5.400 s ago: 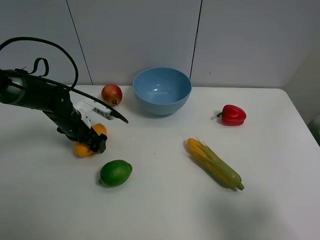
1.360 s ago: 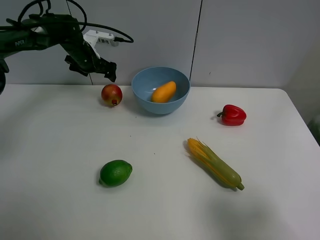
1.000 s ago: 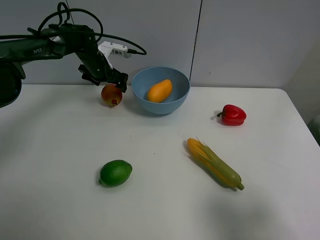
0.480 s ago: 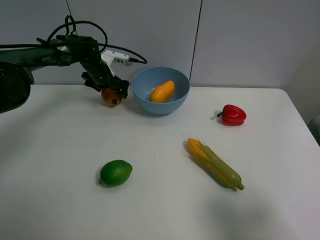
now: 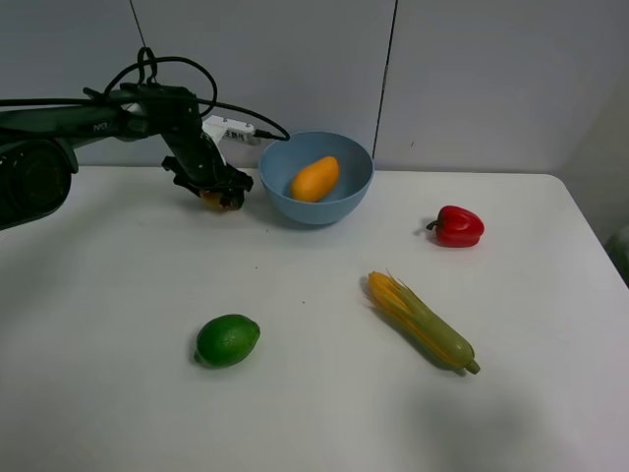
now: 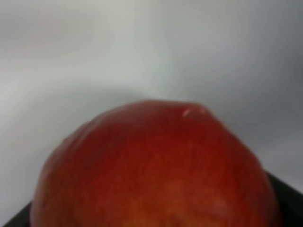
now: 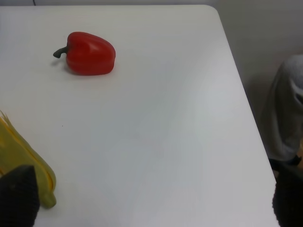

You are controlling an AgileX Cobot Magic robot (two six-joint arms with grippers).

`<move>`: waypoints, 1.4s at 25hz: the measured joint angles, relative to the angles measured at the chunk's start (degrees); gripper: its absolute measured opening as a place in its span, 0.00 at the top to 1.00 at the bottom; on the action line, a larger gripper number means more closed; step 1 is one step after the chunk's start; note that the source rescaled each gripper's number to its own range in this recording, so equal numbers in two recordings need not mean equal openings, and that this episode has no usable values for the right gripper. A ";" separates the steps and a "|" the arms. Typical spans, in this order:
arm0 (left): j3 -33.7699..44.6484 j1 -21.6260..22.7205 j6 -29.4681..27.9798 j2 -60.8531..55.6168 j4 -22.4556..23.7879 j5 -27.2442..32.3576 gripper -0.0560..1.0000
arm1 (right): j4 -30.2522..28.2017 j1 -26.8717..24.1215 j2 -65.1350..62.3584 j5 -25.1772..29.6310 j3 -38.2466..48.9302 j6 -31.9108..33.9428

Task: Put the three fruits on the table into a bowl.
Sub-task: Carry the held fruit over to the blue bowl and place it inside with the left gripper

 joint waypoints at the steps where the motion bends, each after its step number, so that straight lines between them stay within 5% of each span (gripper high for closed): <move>1: 0.00 0.00 -0.18 -0.30 0.78 0.20 0.70 | 0.00 0.00 0.00 0.00 0.00 0.00; 7: 0.00 0.19 -6.30 -6.28 6.33 -0.22 0.70 | 0.00 0.00 0.00 0.00 0.00 0.00; 12: 0.00 0.23 -11.20 -13.02 5.11 -2.44 0.70 | 0.00 0.00 0.00 0.00 0.00 0.00; 25: -0.18 -12.35 -5.93 -11.21 -2.58 -7.16 0.70 | 0.00 0.00 0.00 0.00 0.00 0.00; 35: -0.18 -14.18 -5.47 -5.18 -4.63 -10.91 0.70 | 0.00 0.00 0.00 0.00 0.00 0.00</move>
